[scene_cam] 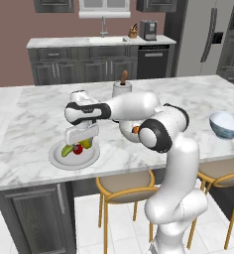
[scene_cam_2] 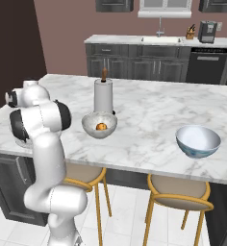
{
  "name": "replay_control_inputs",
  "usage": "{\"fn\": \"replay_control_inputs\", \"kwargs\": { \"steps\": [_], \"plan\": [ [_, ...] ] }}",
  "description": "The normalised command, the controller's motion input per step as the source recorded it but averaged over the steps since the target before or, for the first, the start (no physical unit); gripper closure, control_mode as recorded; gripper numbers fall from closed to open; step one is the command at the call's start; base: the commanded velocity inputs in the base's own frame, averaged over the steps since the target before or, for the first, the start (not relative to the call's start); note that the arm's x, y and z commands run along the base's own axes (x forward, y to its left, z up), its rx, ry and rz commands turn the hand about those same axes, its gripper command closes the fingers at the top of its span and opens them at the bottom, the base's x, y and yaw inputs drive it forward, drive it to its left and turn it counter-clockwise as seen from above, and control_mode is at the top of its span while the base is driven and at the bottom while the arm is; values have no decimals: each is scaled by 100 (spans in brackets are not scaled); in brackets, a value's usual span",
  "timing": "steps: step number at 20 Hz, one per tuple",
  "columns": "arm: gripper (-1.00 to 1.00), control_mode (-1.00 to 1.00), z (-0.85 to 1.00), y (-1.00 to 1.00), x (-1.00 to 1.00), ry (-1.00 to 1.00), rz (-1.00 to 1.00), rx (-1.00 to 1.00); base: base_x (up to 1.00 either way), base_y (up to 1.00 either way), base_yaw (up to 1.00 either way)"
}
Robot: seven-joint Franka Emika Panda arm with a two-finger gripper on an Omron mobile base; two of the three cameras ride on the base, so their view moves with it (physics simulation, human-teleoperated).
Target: Take the fruits from the plate on the dining counter and place two fruits in each bowl.
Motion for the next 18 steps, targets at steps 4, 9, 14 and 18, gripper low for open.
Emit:
{"fn": "replay_control_inputs", "kwargs": {
  "steps": [4,9,14,18],
  "plan": [
    [-100,-100,-45,1,46,0,-14,-1,0,0,0],
    [-100,-100,-35,5,29,0,-12,0,0,0,0],
    [-100,-100,-1,17,8,0,-8,0,0,0,0],
    [-100,-100,-6,30,26,-4,-4,0,0,0,0]
  ]
}}
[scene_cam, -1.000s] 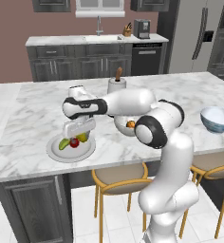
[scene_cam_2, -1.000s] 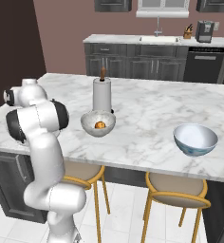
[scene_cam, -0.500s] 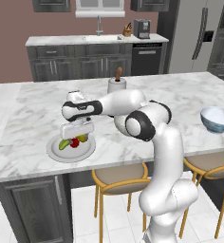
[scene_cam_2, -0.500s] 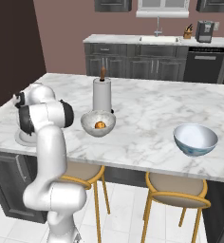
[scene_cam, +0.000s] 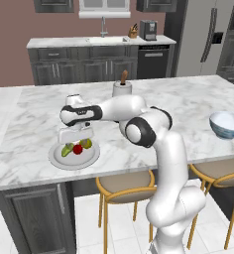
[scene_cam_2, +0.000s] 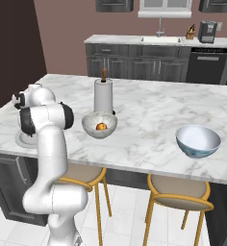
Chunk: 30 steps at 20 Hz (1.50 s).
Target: Take the fruits from the plate on the dining counter and place two fruits in each bowl.
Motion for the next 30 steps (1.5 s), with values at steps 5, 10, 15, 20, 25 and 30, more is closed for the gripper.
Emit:
{"fn": "replay_control_inputs", "kwargs": {
  "steps": [5,10,15,20,25,30],
  "plan": [
    [-100,-100,-14,17,26,-4,-4,0,0,0,0],
    [-100,-100,-19,-1,9,-1,-4,0,0,0,0],
    [-100,-100,-3,-20,-11,0,0,0,0,0,0],
    [-100,-100,0,-5,-35,-1,0,0,0,0,0],
    [-100,-100,-13,0,-10,-1,0,0,0,0,0],
    [-100,-100,-16,-6,22,-9,0,0,0,0,0]
  ]
}}
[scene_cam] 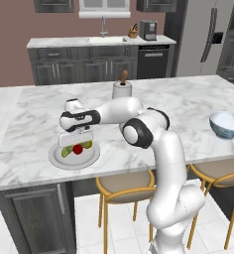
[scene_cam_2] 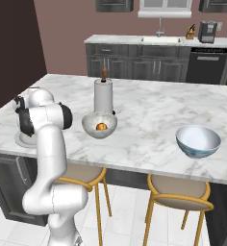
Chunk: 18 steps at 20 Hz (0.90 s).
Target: Take the fruits from the plate on the dining counter and place two fruits in each bowl.
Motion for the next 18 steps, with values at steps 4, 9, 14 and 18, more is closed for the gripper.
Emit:
{"fn": "replay_control_inputs", "kwargs": {
  "steps": [4,9,14,18],
  "plan": [
    [-100,-100,-3,0,7,-5,0,0,0,0,0],
    [-100,-100,-10,0,0,-1,0,0,0,0,0],
    [-100,-100,-30,0,0,0,0,0,0,0,0],
    [-100,-100,0,0,0,0,0,0,0,0,0]
  ]
}}
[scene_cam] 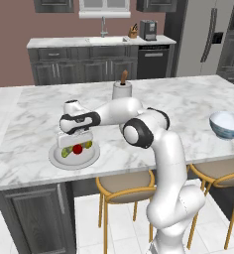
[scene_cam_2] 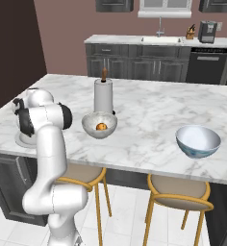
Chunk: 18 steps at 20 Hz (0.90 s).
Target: Take the fruits from the plate on the dining counter and place two fruits in each bowl.
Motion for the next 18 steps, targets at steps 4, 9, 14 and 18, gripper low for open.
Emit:
{"fn": "replay_control_inputs", "kwargs": {
  "steps": [4,9,14,18],
  "plan": [
    [-100,-100,-7,0,0,0,0,0,0,0,0],
    [-100,-100,-45,0,-4,0,0,0,0,0,0],
    [-100,-100,-11,0,-5,3,0,0,0,0,0],
    [100,-100,0,0,0,0,0,0,0,0,0]
  ]
}}
